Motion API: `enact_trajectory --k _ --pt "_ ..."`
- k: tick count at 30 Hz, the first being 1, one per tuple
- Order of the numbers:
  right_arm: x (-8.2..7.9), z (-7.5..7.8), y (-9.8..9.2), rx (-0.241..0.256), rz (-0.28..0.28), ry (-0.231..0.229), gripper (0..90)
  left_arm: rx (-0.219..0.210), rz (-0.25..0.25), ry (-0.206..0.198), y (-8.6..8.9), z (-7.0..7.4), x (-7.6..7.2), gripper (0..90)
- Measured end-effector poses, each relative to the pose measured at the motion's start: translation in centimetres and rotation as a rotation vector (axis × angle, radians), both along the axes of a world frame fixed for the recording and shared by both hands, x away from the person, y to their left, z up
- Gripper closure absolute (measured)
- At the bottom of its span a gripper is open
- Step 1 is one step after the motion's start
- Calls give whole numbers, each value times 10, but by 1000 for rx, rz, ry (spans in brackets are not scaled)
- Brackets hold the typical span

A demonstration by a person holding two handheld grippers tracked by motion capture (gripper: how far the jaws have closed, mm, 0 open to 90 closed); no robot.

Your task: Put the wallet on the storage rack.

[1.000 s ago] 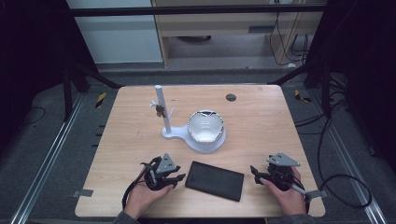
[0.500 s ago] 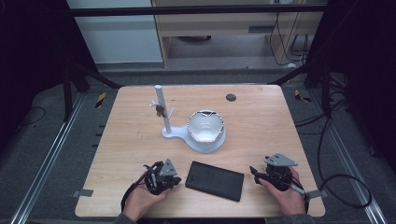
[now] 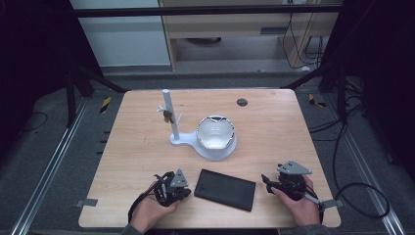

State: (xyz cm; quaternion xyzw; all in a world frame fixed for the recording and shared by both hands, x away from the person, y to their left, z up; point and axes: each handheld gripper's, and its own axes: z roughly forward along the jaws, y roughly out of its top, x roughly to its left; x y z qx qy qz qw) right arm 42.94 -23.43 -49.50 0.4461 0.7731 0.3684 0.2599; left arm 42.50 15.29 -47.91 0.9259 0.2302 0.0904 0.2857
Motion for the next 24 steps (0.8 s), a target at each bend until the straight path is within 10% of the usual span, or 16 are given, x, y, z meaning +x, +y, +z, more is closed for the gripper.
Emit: enact_trajectory --k 24 --pt "-3 3 4 18 27 -19 251 -23 -10 -1 -5 -3 -2 898"
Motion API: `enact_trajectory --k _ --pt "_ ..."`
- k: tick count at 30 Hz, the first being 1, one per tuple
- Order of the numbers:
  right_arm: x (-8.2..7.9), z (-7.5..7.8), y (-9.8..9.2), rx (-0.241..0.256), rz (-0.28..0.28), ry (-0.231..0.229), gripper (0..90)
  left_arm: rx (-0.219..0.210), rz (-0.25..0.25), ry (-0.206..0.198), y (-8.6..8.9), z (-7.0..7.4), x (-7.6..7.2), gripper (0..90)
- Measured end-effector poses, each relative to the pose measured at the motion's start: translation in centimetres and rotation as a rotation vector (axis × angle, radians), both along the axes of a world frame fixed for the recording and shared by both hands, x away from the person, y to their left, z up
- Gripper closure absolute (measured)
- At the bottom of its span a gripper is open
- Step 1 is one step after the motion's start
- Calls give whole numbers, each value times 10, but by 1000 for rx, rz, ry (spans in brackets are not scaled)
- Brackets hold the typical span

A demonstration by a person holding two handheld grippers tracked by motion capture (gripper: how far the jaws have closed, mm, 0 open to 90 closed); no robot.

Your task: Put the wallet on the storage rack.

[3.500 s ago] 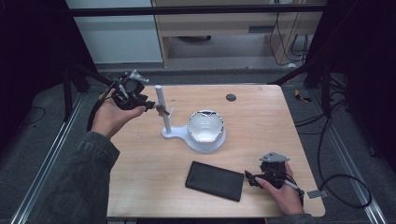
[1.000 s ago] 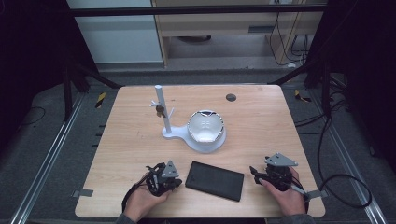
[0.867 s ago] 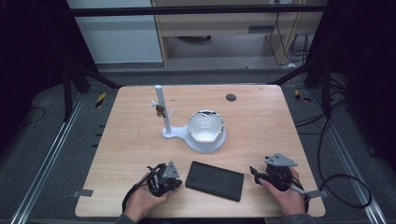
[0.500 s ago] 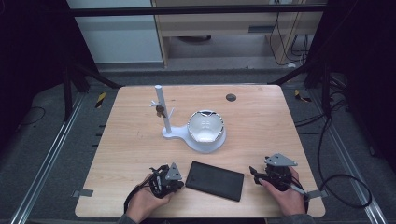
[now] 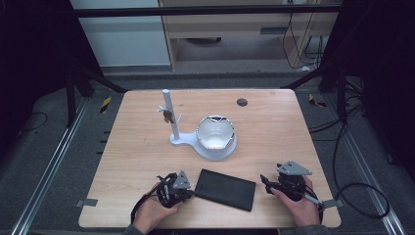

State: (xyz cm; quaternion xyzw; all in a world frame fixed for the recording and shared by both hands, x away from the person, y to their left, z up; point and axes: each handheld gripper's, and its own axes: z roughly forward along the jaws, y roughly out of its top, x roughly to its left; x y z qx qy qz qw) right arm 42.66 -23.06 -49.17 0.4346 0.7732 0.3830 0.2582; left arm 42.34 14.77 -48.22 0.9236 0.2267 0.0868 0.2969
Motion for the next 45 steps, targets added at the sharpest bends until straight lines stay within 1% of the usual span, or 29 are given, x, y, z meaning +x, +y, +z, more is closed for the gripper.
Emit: enact_trajectory --k 1,2,3,4,5,6,8,10,13,15,17,18,20,22,23,24,26,27,28,29,30,33,39,42,45 --pt "0 1 1 -6 7 -10 251 -10 6 -8 1 1 0 898" --pt "-2 2 4 0 22 -18 248 -36 17 -13 2 3 0 898" --pt "-4 5 8 9 42 -26 243 -44 19 -12 2 4 0 898" --pt "-5 7 11 17 54 -28 235 -62 24 -15 3 6 0 898" --pt "-8 10 16 26 68 -30 223 -83 30 -19 4 7 -1 898" --pt "-11 15 23 39 96 -28 209 -91 33 -18 4 8 0 898" --pt "-16 22 35 42 138 -34 191 -122 46 -12 5 10 1 898" --pt "-20 28 46 31 176 -29 171 -137 50 -9 6 11 1 897" --pt "-25 33 67 3 241 0 149 -155 59 -8 6 13 2 897" --pt "-27 33 81 -24 285 10 143 -178 63 0 6 14 4 896" --pt "-29 33 93 -49 317 18 140 -179 58 0 5 16 5 896" --pt "-30 32 98 -57 331 23 139 -181 60 -4 4 17 6 896" --pt "-30 31 107 -87 355 39 130 -191 64 -7 2 19 7 895" --pt "-29 30 115 -124 368 48 133 -192 61 -6 0 21 8 888" --pt "-29 30 115 -124 368 48 133 -192 61 -6 0 21 8 888" --pt "-27 29 119 -144 377 57 140 -175 53 -5 -4 20 12 886" --pt "-26 29 121 -156 377 61 143 -175 56 2 -8 18 15 884" --pt "-24 29 122 -168 377 60 146 -163 51 4 -10 17 17 883" --pt "-23 29 123 -177 374 63 153 -161 51 7 -12 15 18 881" --pt "-22 28 123 -176 374 63 158 -158 50 10 -14 14 19 879" --pt "-21 28 124 -192 372 68 162 -161 54 8 -15 14 20 878" --pt "-19 26 126 -206 375 70 166 -178 61 11 -14 17 22 881" --pt "-16 26 130 -242 375 83 176 -173 57 14 -15 18 23 877" --pt "-14 26 130 -242 373 87 178 -173 57 14 -15 18 23 876" --pt "-12 27 130 -259 370 90 180 -175 56 13 -15 19 23 873"
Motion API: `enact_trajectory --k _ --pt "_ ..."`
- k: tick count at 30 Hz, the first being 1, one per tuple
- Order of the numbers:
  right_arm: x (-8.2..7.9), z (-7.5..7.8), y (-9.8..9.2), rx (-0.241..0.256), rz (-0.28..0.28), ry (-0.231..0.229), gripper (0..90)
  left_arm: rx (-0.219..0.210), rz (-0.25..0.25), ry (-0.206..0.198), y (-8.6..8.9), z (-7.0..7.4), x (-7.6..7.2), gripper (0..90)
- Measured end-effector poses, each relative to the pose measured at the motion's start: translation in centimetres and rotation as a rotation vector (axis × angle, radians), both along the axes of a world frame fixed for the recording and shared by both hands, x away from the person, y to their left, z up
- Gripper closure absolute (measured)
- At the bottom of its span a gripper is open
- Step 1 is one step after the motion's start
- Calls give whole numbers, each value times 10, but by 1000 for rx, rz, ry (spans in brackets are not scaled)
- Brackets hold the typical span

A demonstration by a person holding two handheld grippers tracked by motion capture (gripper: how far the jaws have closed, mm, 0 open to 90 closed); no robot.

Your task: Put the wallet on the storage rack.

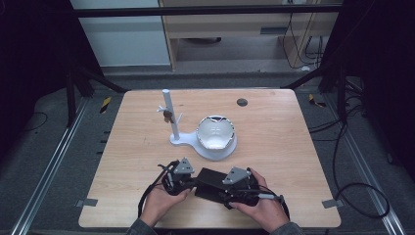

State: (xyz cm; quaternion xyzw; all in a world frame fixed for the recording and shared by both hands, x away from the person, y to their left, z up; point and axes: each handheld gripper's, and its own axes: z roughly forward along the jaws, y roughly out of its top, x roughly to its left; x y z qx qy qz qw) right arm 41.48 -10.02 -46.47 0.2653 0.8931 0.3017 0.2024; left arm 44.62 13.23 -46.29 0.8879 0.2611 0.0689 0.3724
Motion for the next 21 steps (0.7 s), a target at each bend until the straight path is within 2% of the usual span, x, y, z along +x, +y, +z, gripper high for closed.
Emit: enact_trajectory --k 14,17,21 --pt "6 -2 5 -38 -10 15 200 -5 0 -2 -1 6 2 875" --pt "7 -3 6 -54 -14 16 238 -6 0 -2 -1 7 3 875" --pt "7 -4 7 -78 -12 14 330 -11 -2 -1 -3 9 4 875"
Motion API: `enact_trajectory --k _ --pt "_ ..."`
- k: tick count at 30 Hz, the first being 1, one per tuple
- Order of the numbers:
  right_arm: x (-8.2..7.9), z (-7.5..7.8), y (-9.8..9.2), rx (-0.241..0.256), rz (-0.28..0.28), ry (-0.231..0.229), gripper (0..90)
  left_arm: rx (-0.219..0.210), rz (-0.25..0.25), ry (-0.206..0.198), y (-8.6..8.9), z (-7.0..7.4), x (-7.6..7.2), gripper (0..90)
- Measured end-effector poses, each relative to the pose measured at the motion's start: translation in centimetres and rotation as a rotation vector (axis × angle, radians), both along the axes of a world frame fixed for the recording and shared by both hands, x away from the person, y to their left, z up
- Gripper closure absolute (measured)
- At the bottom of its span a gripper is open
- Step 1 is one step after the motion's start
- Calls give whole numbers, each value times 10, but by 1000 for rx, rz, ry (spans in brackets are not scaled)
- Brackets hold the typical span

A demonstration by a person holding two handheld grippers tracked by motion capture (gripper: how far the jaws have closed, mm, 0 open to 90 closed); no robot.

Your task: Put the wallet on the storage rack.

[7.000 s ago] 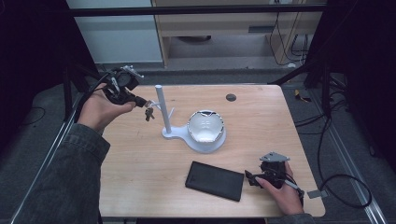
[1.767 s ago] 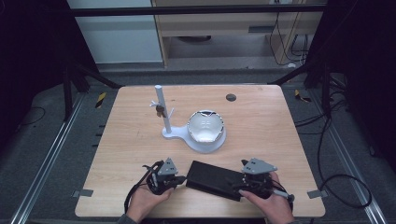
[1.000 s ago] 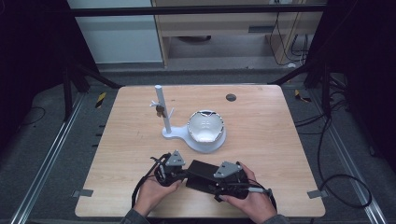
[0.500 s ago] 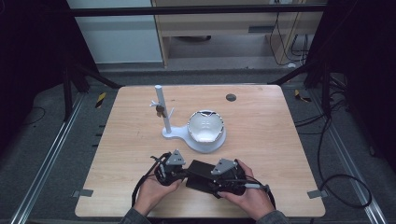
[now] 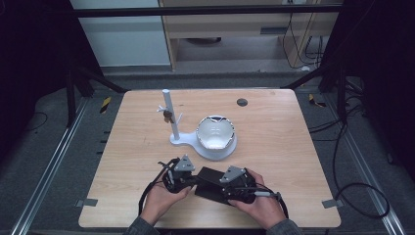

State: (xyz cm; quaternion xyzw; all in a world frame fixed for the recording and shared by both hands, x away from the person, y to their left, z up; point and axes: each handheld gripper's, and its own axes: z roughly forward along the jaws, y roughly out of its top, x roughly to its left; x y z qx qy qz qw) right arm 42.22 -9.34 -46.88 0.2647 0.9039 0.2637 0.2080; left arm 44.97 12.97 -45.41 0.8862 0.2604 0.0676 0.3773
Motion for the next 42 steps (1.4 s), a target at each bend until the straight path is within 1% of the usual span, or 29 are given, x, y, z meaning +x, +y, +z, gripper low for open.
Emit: enact_trajectory --k 1,4,7,8,10,11,13,15,17,18,20,22,25,27,30,34,36,37,42 --pt "0 0 1 -10 2 -9 360 -3 1 1 -1 1 0 875" --pt "0 -1 2 -37 -3 -27 489 -15 -2 0 -1 4 1 874" --pt "0 0 3 -75 3 -89 661 -20 4 -2 -1 7 0 843" --pt "0 0 3 -78 7 -99 702 -21 12 -7 -1 9 0 805" --pt "-1 1 2 -95 28 -133 782 -17 30 -16 2 11 0 686" --pt "-1 3 1 -101 37 -150 807 -15 36 -15 3 11 0 609" --pt "-1 6 -2 -104 50 -170 836 -18 58 -22 6 11 2 439" --pt "-1 11 -6 -99 54 -183 839 -22 61 -25 9 12 5 283" --pt "-1 14 -12 -75 55 -199 840 -36 56 -44 11 14 6 196" --pt "-2 17 -16 -62 54 -209 840 -45 55 -47 12 16 6 173" --pt "-3 20 -25 -23 53 -231 840 -53 53 -52 13 19 8 157" --pt "-5 24 -33 18 48 -251 840 -58 51 -47 12 22 9 146" --pt "-6 30 -45 80 33 -276 840 -49 44 -58 10 26 11 142" --pt "-7 33 -52 110 20 -291 840 -55 32 -60 8 30 12 138" --pt "-7 38 -61 152 11 -310 840 -60 21 -74 5 36 13 131" --pt "-8 44 -68 196 9 -333 840 -59 16 -92 1 41 16 119" --pt "-8 47 -70 213 9 -341 840 -62 14 -94 0 43 17 118" --pt "-9 48 -70 221 10 -343 840 -58 9 -95 0 44 18 118" --pt "-10 54 -72 245 22 -363 840 -66 -8 -98 -2 49 18 119"
